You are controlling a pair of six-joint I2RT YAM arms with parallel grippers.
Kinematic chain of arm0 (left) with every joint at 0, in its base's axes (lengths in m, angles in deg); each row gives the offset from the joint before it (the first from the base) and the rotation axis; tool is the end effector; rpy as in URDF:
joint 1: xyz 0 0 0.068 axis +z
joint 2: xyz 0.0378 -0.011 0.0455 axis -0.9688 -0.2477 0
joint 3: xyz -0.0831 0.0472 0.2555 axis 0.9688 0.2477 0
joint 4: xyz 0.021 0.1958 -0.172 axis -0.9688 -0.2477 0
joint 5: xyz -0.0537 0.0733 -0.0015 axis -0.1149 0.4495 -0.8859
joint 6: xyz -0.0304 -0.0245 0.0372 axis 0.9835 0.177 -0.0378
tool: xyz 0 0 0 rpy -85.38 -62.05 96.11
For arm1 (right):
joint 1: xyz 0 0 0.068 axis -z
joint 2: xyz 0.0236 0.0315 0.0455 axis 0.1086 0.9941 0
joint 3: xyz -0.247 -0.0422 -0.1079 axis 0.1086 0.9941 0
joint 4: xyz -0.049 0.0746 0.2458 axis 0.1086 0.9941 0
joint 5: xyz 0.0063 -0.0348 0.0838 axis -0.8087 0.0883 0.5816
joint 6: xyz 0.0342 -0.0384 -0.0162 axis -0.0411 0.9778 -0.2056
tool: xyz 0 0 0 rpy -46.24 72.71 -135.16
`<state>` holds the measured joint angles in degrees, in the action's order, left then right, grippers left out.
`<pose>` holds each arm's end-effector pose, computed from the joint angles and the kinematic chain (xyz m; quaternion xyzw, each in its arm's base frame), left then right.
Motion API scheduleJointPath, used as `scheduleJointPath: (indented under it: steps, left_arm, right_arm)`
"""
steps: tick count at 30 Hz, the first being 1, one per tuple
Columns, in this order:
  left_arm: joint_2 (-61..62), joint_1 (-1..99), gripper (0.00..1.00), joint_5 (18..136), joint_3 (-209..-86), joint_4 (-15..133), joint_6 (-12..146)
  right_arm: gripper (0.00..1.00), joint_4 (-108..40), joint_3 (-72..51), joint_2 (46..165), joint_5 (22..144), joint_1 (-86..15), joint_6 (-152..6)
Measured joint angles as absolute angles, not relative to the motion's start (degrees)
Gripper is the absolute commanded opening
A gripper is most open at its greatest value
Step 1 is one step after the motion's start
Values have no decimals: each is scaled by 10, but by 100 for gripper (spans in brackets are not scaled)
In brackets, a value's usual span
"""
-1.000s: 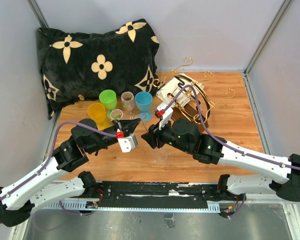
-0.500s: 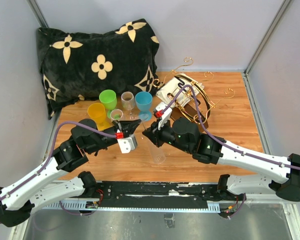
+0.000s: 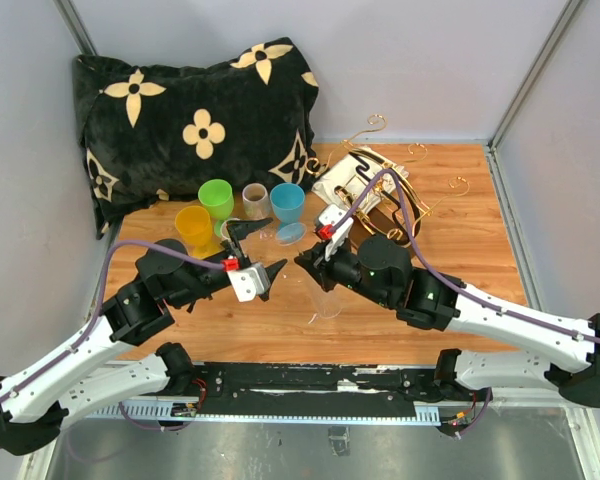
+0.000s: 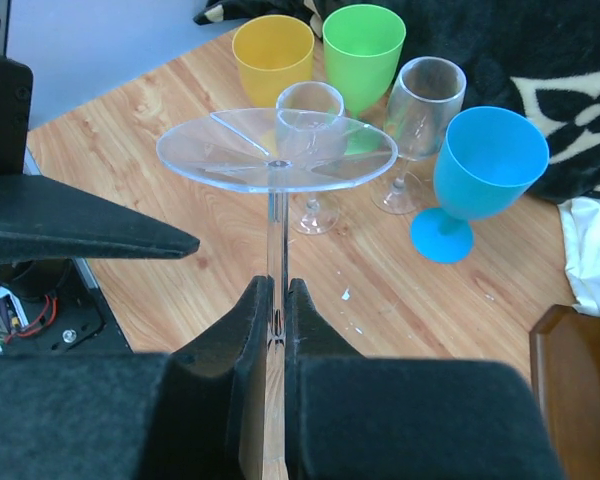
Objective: Place the wine glass upside down on the wine glass rack
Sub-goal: Turn the wine glass upside down at the wine rack.
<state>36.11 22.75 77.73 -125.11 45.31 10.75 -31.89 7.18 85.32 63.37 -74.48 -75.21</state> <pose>0.0899 -0.1266 0.3821 0.5665 0.4344 -0.0972 0.6935 0.0992 0.2287 0.3793 -0.3051 0.6779 0.3539 0.5675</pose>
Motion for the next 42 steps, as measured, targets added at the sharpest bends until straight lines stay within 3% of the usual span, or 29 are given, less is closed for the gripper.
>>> scheduleJointPath:
  steps: [15,29,36,42]
  left_arm:
    - [334,228,100,807,-1266,454,270]
    - [221,228,100,843,-1335,381,466]
    - [220,228,100,880,-1335,379,540]
    - [224,228,100,902,-1324,384,561]
  right_arm:
    - [1,-241,184,709,618,-743,-718]
    - [1,-175,272,537,607,-743,-728]
    - [1,-193,332,387,585,-743,-721]
    - [1,-229,376,334,526,-743,-717]
